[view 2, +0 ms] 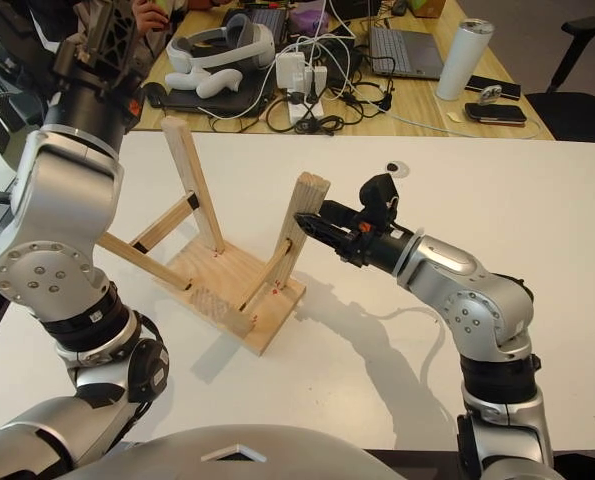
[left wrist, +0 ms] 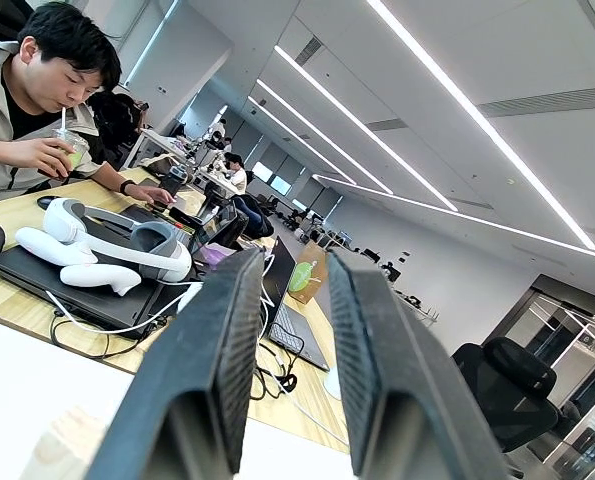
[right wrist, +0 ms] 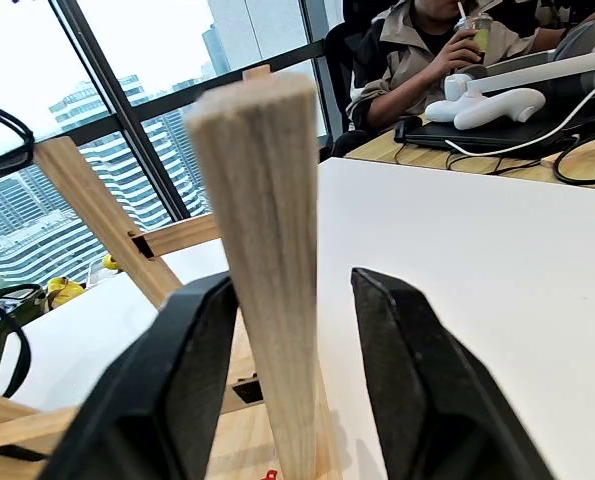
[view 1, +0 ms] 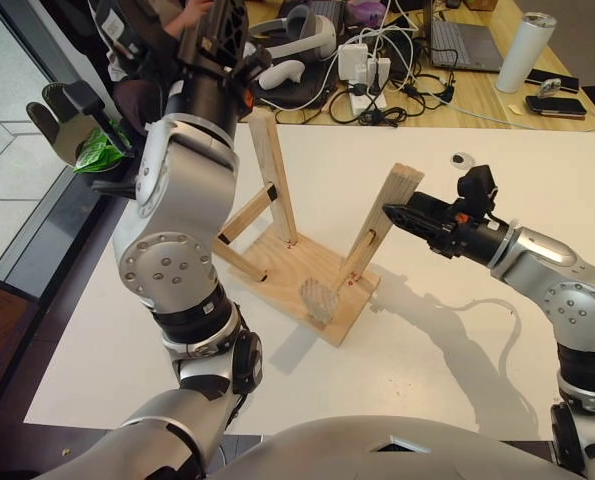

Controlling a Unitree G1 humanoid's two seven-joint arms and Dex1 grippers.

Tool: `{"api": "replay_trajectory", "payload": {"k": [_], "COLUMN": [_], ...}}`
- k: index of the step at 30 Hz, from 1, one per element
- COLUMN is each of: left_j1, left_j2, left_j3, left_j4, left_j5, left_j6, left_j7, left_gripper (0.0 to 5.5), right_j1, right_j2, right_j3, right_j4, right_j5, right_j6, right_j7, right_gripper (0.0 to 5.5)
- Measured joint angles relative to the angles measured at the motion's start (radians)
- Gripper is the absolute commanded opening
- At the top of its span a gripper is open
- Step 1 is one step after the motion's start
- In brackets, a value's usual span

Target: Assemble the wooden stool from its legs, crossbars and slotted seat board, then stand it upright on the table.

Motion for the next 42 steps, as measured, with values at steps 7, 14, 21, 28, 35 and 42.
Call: {"api": "replay_trajectory", "payload": {"k": [7,14,21,28,35,42], "left_j1": [0.009,0.010,-0.061,-0.138,0.005,0.044], "left_j2": [-0.002,-0.003,0.095,0.278,0.275,0.233], "left_j3": [0.002,0.002,0.085,0.225,0.244,0.230], "left_j4": [0.010,0.019,0.024,0.065,0.044,0.032], "left_j5": [0.037,0.049,0.035,0.008,0.019,0.028], "left_j6": [-0.009,-0.009,-0.009,0.002,0.013,0.006], "left_j7": [-0.018,-0.030,-0.071,-0.110,-0.097,-0.083], "left_gripper": [1.13,1.13,1.13,1.13,1.13,1.13], "right_j1": [-0.141,-0.211,-0.296,-0.037,-0.013,-0.071], "right_j2": [0.069,0.084,0.023,0.019,-0.034,-0.027], "right_j3": [0.028,-0.037,-0.308,-0.037,0.086,0.116], "right_j4": [0.323,0.403,0.092,-0.281,-0.352,-0.295], "right_j5": [-0.232,-0.259,0.236,0.253,0.060,-0.015], "right_j6": [-0.170,-0.222,0.046,0.135,-0.021,-0.067], "right_j7": [0.010,0.068,0.071,0.070,0.138,0.112], "right_gripper": [1.01,1.01,2.05,2.71,2.71,2.71]}}
